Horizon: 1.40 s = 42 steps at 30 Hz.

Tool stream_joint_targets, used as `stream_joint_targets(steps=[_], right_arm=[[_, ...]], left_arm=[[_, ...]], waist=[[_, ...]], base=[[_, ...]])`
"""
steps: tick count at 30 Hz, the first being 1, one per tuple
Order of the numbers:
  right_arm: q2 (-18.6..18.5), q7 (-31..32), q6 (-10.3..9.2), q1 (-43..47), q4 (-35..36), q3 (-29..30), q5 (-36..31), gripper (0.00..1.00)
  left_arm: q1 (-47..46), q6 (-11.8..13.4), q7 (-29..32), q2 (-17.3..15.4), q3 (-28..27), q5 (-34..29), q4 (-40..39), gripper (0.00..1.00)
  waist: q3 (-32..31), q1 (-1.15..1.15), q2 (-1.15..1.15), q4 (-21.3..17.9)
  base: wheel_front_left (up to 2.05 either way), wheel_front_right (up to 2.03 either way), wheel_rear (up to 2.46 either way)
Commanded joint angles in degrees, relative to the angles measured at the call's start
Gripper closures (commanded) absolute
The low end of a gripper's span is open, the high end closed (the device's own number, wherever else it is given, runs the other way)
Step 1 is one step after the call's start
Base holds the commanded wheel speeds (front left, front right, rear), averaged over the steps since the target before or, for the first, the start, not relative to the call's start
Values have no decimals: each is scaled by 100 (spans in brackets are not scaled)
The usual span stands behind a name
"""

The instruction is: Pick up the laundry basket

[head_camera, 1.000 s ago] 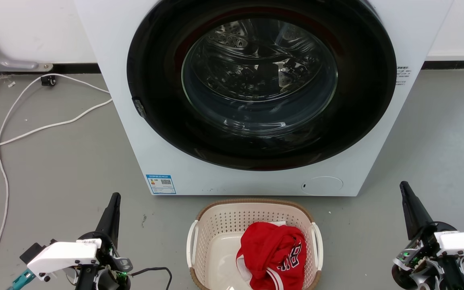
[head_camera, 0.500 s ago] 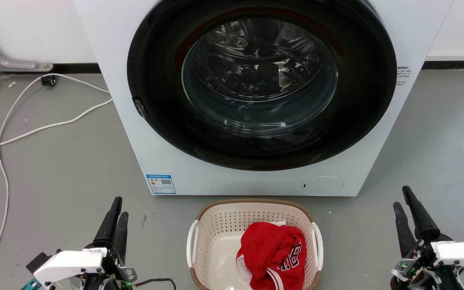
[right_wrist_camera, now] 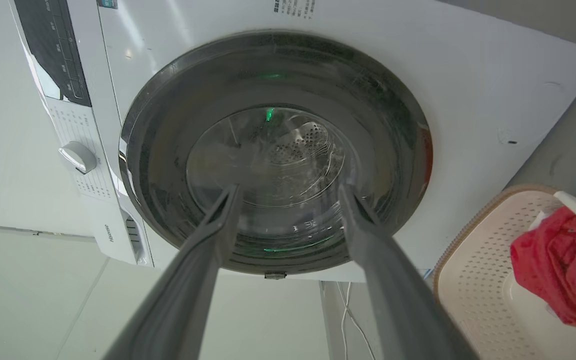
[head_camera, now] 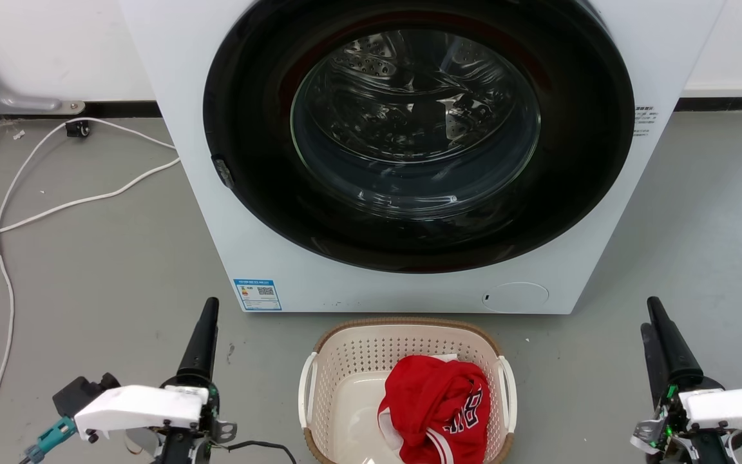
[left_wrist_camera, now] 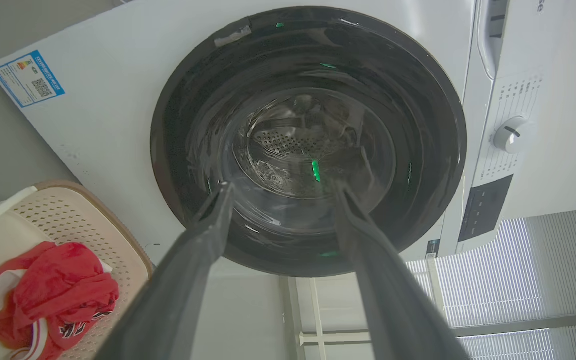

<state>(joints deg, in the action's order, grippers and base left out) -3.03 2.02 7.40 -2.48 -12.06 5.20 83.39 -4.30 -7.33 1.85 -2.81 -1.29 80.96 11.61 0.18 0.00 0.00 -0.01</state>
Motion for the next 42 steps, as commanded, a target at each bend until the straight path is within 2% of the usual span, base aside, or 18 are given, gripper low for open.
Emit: stream_joint_targets(steps=[1,9,19,28,42], right_arm=[[-63,-69,9,-42,192,19,-402,0],[-30,-222,9,58,477,39,-1928,0],[-3,-245,10,194,662,-11,-3198,0],[3,-258,11,290,804,-84,-4068,0],[9,-290,12,425,986,-144,-5115,0]], left_arm=[[-87,-9,-67,-26,78,-379,-174,0],[-53,71,-256,-25,237,-1526,-393,0],[0,188,-473,-82,440,-2787,-478,0],[31,320,-647,-166,647,-3634,-492,0],[56,480,-881,-254,934,-4602,-498,0]], waist=[[-1,0,0,0],[-2,0,0,4],[-1,0,0,17],[-10,0,0,30],[-20,0,0,59]], base=[[0,0,0],[0,0,0],[0,0,0],[0,0,0],[0,0,0]])
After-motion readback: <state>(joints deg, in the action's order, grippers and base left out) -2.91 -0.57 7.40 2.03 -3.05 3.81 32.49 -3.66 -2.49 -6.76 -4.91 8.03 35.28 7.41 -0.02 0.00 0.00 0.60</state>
